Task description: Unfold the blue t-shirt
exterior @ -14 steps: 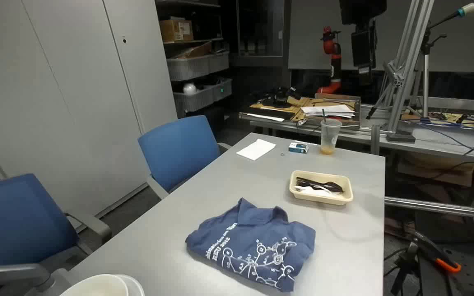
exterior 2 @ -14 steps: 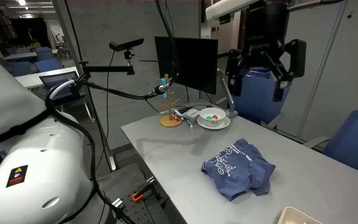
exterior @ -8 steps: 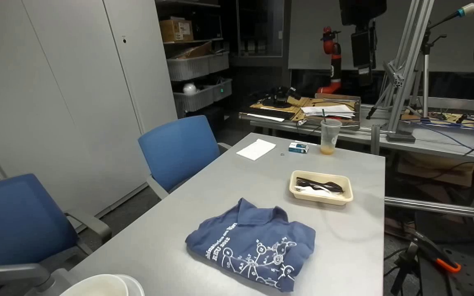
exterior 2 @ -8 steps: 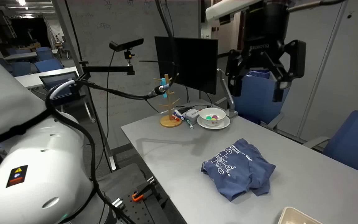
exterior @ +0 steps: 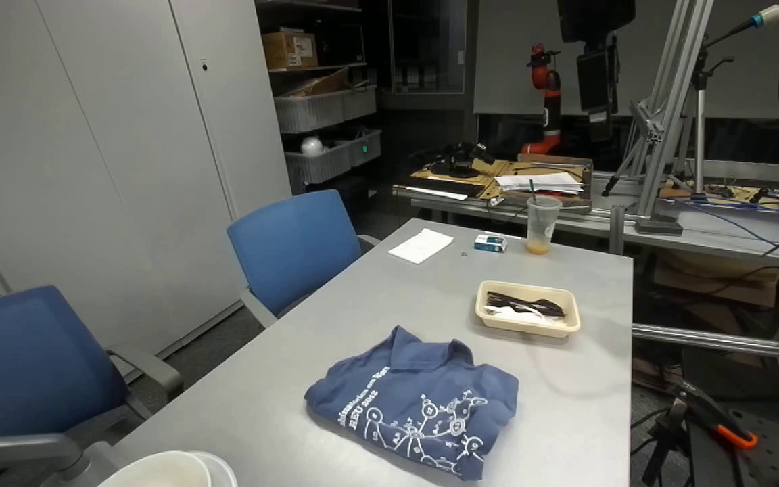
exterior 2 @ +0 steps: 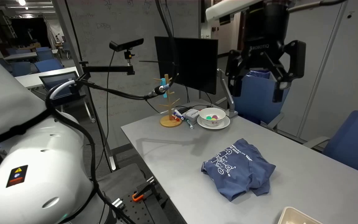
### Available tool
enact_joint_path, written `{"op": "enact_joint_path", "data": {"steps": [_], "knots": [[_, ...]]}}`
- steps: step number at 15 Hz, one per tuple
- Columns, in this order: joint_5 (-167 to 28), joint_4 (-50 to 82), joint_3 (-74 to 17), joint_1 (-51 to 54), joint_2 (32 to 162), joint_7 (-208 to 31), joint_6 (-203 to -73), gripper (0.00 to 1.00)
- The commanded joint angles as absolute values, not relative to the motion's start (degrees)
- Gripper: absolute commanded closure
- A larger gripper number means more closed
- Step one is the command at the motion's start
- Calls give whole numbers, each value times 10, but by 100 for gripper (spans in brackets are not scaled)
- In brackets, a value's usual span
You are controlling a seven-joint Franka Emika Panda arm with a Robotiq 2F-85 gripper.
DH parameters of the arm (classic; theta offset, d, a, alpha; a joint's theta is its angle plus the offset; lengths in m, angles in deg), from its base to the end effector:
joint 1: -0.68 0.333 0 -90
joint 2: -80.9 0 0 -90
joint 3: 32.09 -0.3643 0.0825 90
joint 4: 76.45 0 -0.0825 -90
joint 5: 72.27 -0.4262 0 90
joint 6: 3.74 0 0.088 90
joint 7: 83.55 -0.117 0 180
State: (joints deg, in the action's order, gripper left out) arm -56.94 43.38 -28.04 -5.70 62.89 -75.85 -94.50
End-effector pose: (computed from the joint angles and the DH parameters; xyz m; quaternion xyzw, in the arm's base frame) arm 0.4511 -0.1178 0.5697 0.9879 -0.0061 -0.1135 0.1054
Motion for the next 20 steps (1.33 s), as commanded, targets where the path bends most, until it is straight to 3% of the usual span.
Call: {"op": "enact_joint_path", "data": {"steps": [1, 2, 3, 9, 10, 17, 20], "knots": [[-565, 437, -273, -49, 627, -753, -960, 0], [-568, 438, -272, -48, 626, -752, -968, 0], [-571, 320, -270, -50, 678, -730, -926, 0], [-604, 152, -269, -50, 762, -718, -909, 0], [-592, 235, -271, -51, 709, -727, -946, 0], [-592, 174, -274, -49, 760, -721, -928, 0], [-592, 240, -290, -35, 766, -746, -975, 0]]}}
